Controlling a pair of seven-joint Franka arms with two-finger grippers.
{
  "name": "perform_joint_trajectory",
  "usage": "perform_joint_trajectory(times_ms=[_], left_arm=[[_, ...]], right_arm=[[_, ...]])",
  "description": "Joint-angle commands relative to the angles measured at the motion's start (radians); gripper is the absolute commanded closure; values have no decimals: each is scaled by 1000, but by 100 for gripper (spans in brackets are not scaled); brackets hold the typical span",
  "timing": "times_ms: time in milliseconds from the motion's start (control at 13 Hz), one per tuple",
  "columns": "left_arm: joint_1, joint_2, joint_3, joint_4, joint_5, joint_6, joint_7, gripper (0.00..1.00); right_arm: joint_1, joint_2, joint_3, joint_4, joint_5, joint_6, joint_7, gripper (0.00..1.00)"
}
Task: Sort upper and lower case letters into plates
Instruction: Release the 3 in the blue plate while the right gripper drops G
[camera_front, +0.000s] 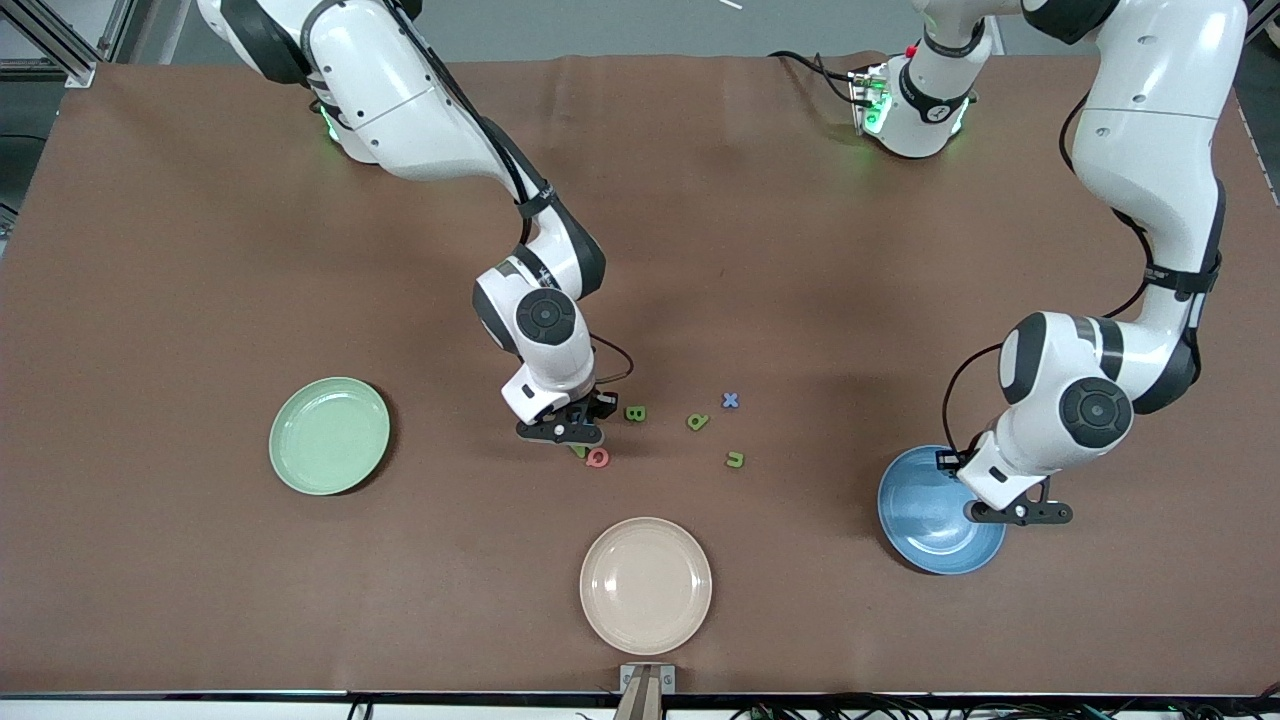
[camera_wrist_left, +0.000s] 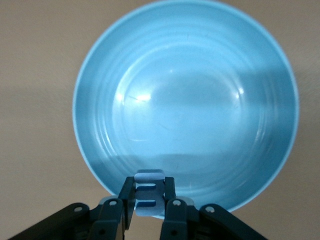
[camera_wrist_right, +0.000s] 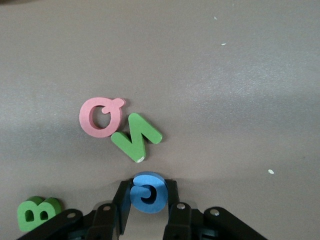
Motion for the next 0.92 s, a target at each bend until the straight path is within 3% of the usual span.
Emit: perform_joint_trajectory(times_ms=[0,307,460,844], left_arm=[[15,3,-7,-8,14,12,-17,67],[9,3,-7,-2,6,12,-25,65],[6,-5,-9,-2,2,10,-31,37],[-125,-19,-18,4,6,1,-322,18]], right_arm=[[-8,6,-2,6,-18,-11,22,99],[-84,-48,-1,7,-15,-114,-89,100],[-185,-127,8,-25,-3,-192,-249,100],[-455,-334,12,-322,112,-165,-688,100]])
